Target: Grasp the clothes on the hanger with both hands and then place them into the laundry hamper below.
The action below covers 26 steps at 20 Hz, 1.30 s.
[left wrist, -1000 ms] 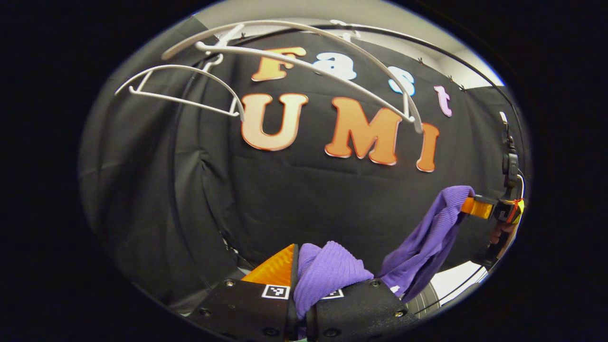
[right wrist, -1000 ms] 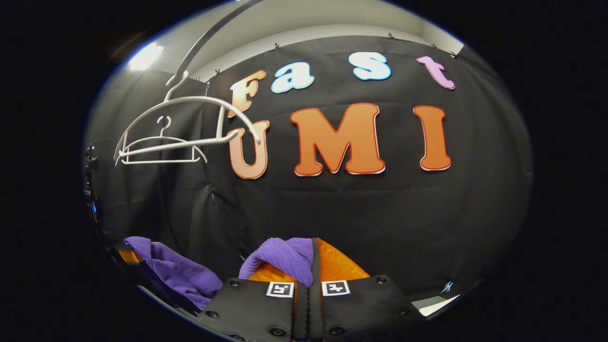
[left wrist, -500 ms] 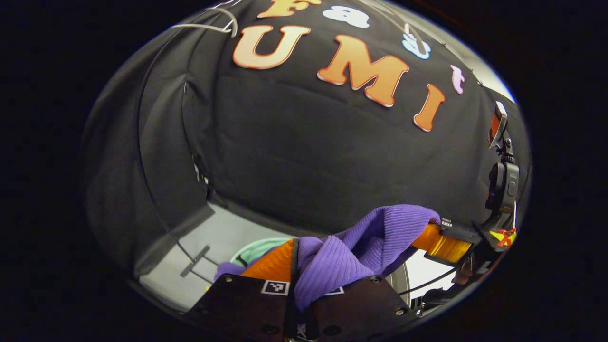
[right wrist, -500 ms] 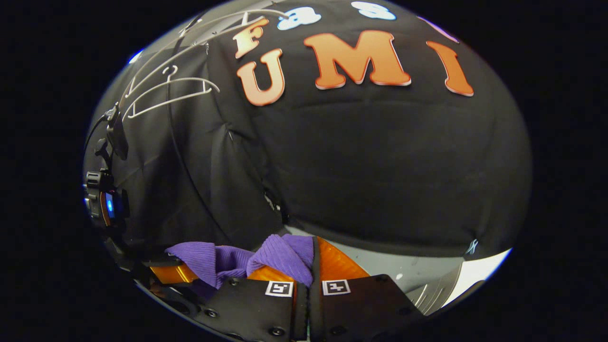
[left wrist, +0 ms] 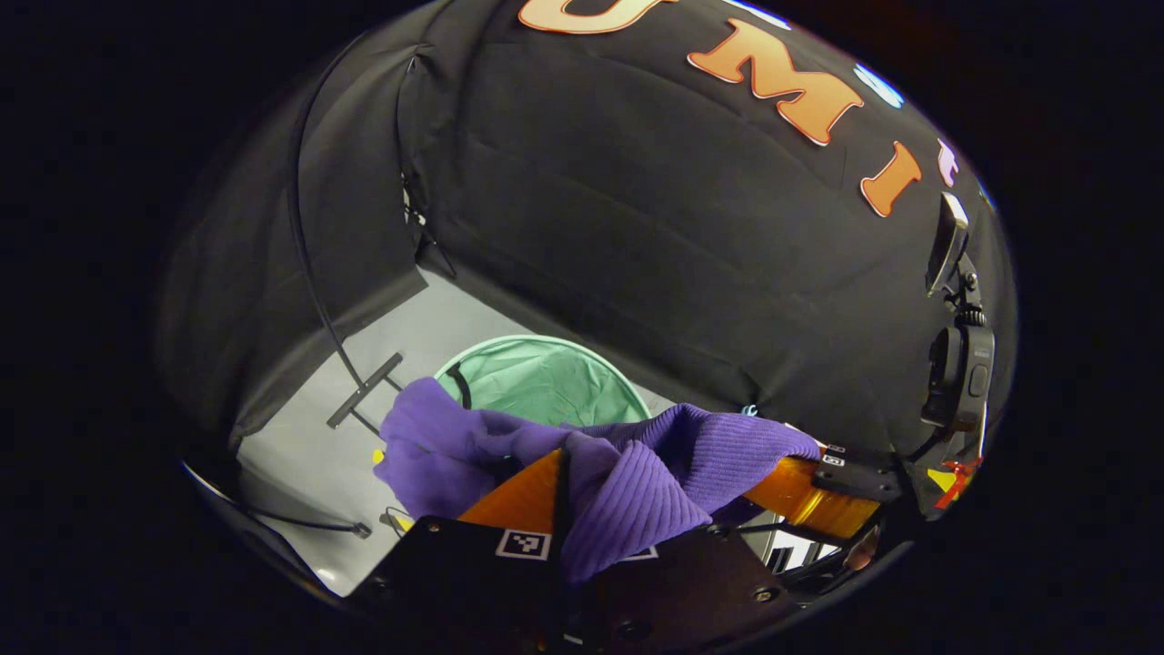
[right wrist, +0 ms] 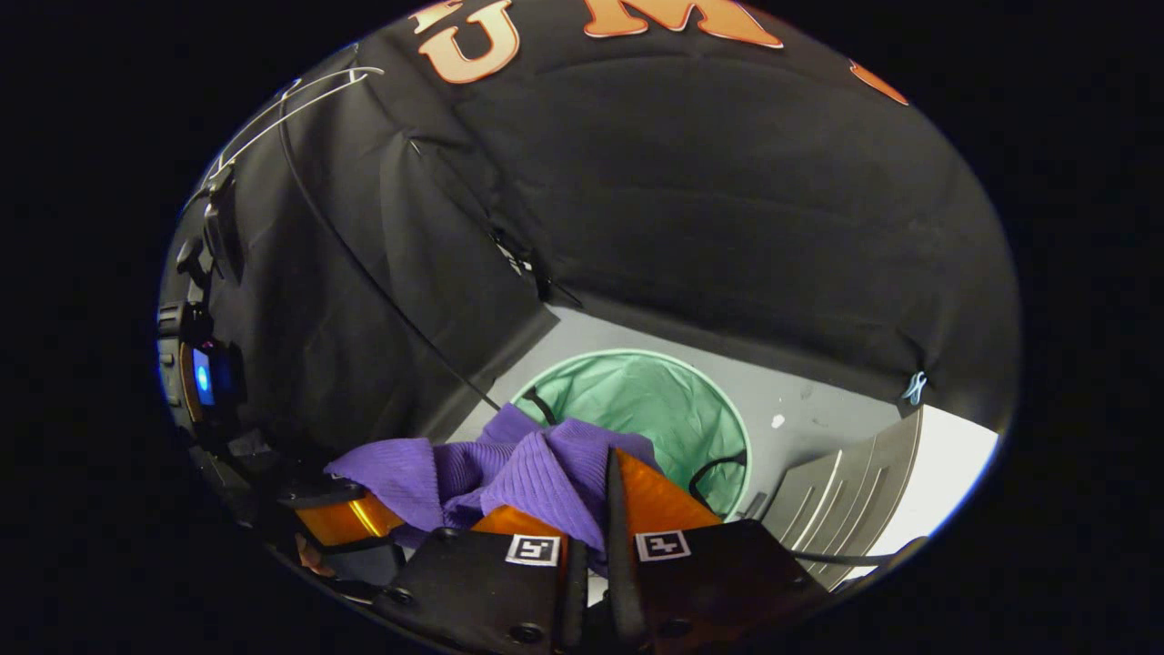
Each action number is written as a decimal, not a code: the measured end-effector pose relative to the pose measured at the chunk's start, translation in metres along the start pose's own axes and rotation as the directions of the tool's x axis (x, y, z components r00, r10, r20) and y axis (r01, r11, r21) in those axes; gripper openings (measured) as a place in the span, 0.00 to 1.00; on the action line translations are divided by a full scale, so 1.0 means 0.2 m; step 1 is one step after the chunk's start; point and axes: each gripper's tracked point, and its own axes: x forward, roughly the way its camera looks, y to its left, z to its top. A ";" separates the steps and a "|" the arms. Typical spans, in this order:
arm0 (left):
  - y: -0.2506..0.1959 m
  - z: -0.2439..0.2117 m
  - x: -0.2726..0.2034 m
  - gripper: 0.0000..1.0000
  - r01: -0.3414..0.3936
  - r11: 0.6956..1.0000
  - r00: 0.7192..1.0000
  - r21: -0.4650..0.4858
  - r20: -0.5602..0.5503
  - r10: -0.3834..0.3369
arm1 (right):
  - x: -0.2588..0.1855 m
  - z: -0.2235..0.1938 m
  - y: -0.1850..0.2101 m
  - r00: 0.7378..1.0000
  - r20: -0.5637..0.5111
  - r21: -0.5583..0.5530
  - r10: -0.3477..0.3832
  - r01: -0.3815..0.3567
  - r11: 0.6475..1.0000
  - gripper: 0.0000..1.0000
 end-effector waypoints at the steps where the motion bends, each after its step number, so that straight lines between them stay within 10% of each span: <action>1: 0.00 0.00 -0.01 0.13 -0.002 1.000 1.000 -0.005 -0.002 0.002 | -0.01 -0.01 -0.01 1.000 -0.003 0.020 -0.001 0.001 1.000 0.19; 5: 0.07 -0.03 0.02 0.22 -0.045 0.999 0.999 -0.015 -0.023 0.044 | 0.02 -0.03 -0.07 1.000 -0.011 0.078 -0.002 0.002 0.997 0.40; 10: 0.19 -0.08 0.01 1.00 -0.139 0.990 0.989 0.000 -0.059 0.139 | 0.02 -0.02 -0.07 1.000 0.000 0.067 -0.018 0.018 0.998 0.94; 19: 0.03 0.13 -0.16 0.98 -0.106 0.992 0.989 0.073 0.109 0.098 | -0.18 0.13 -0.04 0.987 0.162 0.030 0.009 -0.014 0.999 0.97; 26: -0.09 0.44 -0.61 0.97 -0.152 0.988 0.922 -0.014 0.358 0.147 | -0.61 0.45 -0.01 0.903 0.426 -0.148 0.062 0.002 0.989 0.98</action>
